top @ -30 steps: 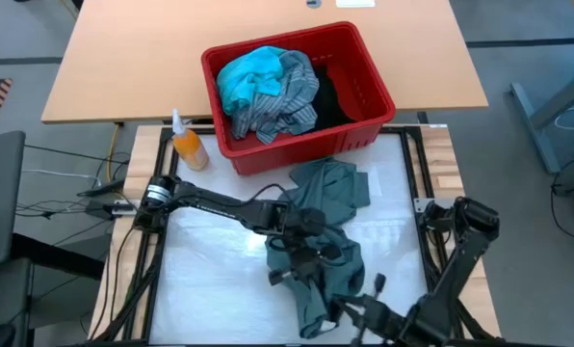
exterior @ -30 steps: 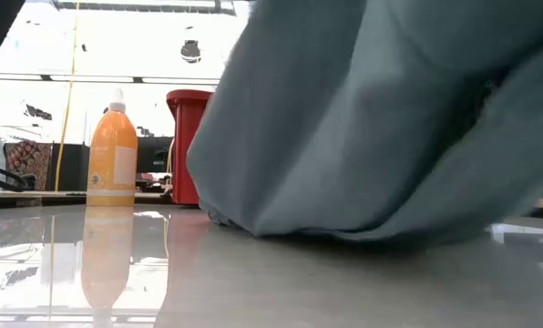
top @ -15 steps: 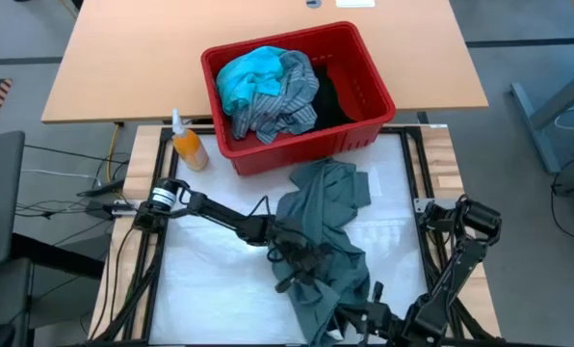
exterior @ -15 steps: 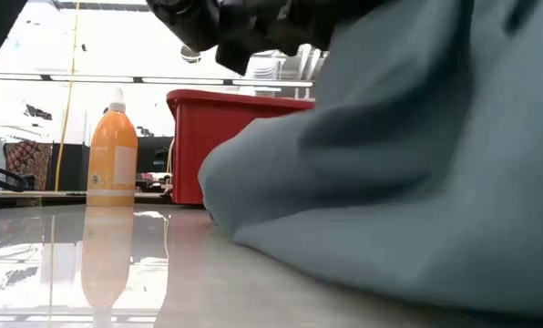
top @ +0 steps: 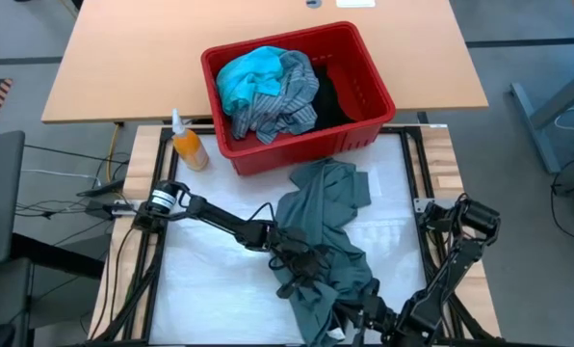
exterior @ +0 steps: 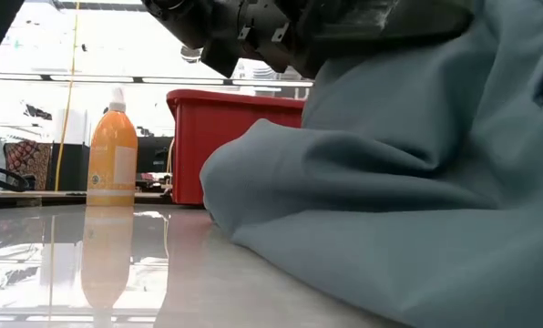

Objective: Fold Laundry from Bin
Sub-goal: Fold the dark blue pants

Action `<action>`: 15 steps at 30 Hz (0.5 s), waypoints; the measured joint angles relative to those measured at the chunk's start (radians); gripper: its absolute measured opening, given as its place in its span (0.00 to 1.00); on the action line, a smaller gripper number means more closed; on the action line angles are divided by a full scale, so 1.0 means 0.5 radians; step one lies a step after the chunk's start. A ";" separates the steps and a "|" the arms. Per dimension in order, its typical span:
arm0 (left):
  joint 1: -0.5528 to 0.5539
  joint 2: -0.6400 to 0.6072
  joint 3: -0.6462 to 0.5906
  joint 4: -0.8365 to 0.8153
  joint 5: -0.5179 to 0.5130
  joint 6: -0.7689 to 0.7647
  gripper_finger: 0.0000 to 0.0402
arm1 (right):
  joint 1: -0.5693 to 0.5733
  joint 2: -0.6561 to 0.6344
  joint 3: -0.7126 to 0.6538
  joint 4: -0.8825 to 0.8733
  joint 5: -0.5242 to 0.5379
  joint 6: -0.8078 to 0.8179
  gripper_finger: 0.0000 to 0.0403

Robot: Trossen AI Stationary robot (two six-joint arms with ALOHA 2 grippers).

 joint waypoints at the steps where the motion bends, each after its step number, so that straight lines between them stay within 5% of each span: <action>1: 0.000 -0.001 0.000 0.000 0.000 -0.001 0.10 | -0.003 0.000 0.000 0.001 0.000 -0.006 0.09; 15: 0.067 -0.181 0.059 -0.192 -0.001 0.084 0.47 | -0.005 0.000 0.000 0.000 -0.202 -0.003 0.10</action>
